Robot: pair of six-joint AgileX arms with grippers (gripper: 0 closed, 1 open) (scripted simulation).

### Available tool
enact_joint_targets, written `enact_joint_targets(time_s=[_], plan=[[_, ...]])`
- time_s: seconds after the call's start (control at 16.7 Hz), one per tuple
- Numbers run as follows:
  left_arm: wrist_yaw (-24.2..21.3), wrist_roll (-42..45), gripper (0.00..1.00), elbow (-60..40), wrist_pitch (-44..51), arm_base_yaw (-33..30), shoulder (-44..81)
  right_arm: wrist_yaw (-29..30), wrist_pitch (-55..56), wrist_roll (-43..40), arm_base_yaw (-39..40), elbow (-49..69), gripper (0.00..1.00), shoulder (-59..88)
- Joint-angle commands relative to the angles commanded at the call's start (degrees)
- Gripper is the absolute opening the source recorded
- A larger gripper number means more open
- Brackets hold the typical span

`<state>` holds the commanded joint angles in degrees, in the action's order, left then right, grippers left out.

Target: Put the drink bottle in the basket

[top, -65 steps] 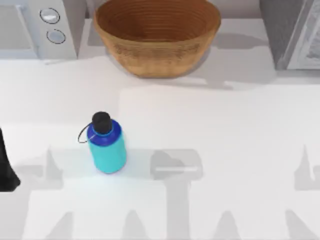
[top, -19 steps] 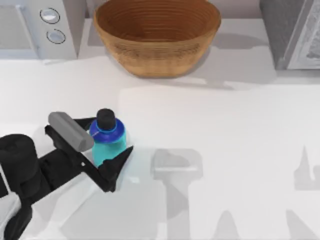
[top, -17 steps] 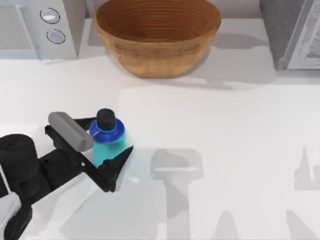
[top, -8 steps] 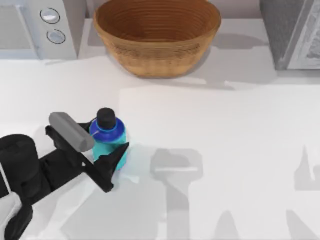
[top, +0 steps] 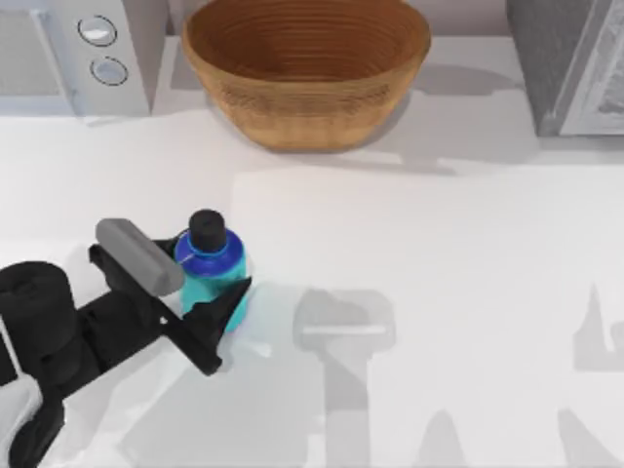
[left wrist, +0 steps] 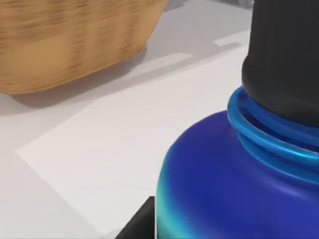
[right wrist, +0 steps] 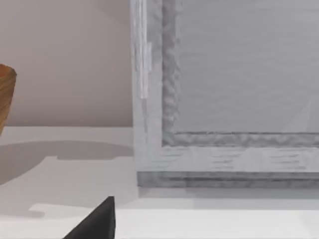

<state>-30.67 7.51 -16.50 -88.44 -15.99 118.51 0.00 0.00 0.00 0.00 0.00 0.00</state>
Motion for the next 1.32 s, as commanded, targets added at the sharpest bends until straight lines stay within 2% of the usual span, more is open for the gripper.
enact_joint_targets(time_s=[0.42, 0.66, 0.9, 1.32], plan=[[-0.05, 0.09, 0.00, 0.07, 0.06, 0.05, -0.15, 0.00, 0.00, 0.00, 0.00, 0.00, 1.00, 0.00], [-2.92, 1.49, 0.00, 0.45, 5.65, 2.81, -5.54, 0.00, 0.00, 0.00, 0.00, 0.00, 1.00, 0.00], [-8.76, 4.20, 0.00, 1.78, 20.12, 9.27, -18.70, 0.00, 0.00, 0.00, 0.00, 0.00, 1.00, 0.00], [-22.11, 10.61, 0.00, 5.17, 56.67, 23.75, -52.25, 0.00, 0.00, 0.00, 0.00, 0.00, 1.00, 0.00]])
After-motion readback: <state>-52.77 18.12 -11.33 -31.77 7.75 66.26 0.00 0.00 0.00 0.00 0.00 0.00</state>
